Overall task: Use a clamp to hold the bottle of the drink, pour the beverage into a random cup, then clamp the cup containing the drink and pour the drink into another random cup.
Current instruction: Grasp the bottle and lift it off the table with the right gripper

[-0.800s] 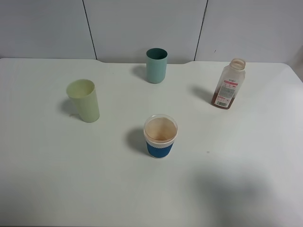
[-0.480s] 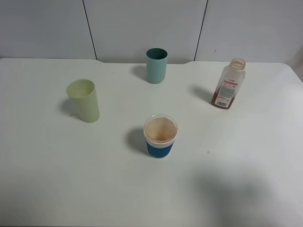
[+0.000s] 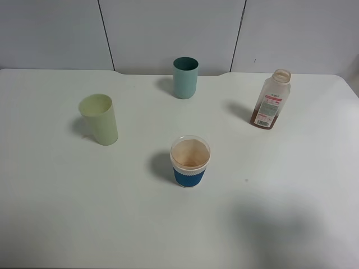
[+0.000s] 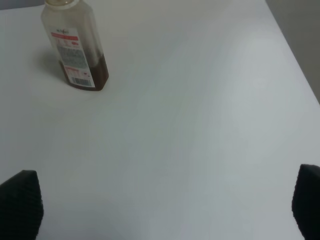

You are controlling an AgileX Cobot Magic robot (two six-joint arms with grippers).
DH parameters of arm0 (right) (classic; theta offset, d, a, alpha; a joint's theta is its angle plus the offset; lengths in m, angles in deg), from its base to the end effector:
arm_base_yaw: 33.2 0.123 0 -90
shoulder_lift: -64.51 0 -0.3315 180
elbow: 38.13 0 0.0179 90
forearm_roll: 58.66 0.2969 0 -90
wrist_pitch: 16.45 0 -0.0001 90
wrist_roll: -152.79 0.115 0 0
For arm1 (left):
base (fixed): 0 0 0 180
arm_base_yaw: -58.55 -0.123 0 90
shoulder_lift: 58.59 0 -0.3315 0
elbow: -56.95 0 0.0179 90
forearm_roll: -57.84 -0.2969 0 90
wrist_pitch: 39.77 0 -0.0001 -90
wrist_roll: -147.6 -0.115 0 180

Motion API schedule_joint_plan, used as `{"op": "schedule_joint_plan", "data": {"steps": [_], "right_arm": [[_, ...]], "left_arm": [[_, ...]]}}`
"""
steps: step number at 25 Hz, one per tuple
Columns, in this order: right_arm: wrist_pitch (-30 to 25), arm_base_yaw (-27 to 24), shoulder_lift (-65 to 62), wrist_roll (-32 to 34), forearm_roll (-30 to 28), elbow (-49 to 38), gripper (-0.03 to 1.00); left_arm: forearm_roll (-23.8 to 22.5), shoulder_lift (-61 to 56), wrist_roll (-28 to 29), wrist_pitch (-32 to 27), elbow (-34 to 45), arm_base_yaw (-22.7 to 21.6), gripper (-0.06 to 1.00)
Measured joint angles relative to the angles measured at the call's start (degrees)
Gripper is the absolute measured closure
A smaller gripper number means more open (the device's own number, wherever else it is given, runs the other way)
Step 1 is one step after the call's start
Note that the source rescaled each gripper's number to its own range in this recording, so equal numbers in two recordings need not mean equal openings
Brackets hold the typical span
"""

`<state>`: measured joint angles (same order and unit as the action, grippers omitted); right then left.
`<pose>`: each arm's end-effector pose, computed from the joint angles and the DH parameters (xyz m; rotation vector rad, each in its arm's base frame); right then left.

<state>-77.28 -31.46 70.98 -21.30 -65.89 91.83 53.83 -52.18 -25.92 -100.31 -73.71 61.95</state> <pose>0.0104 -0.0123 0.2869 0.0800 2.0406 -0.0677 0.0092 0.0065 0.2911 -0.0580 2.0269 -0.0253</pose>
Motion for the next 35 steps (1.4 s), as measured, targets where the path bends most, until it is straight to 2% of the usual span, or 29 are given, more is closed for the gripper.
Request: {"op": "schedule_joint_plan", "data": {"steps": [9,13,17,23,35], "right_arm": [[1.1,0.0,8.5,0.0,-1.8,0.4,-0.03],[11.5,0.0,15.5,-1.2,-3.2,3.2,-0.03],[17.1,0.0,21.6,-4.6,-3.2,3.6,-0.03],[18.1,0.0,27.5,-9.0,-3.5,3.6,-0.03],[18.0,0.0,38.8,-10.9,-14.0,3.6,-0.03]], "left_arm": [[0.0,0.0,0.0,0.0,0.0,0.0,0.05],[0.0,0.0,0.0,0.0,0.0,0.0,0.05],[0.0,0.0,0.0,0.0,0.0,0.0,0.05],[0.0,0.0,0.0,0.0,0.0,0.0,0.05],[0.0,0.0,0.0,0.0,0.0,0.0,0.05]]}}
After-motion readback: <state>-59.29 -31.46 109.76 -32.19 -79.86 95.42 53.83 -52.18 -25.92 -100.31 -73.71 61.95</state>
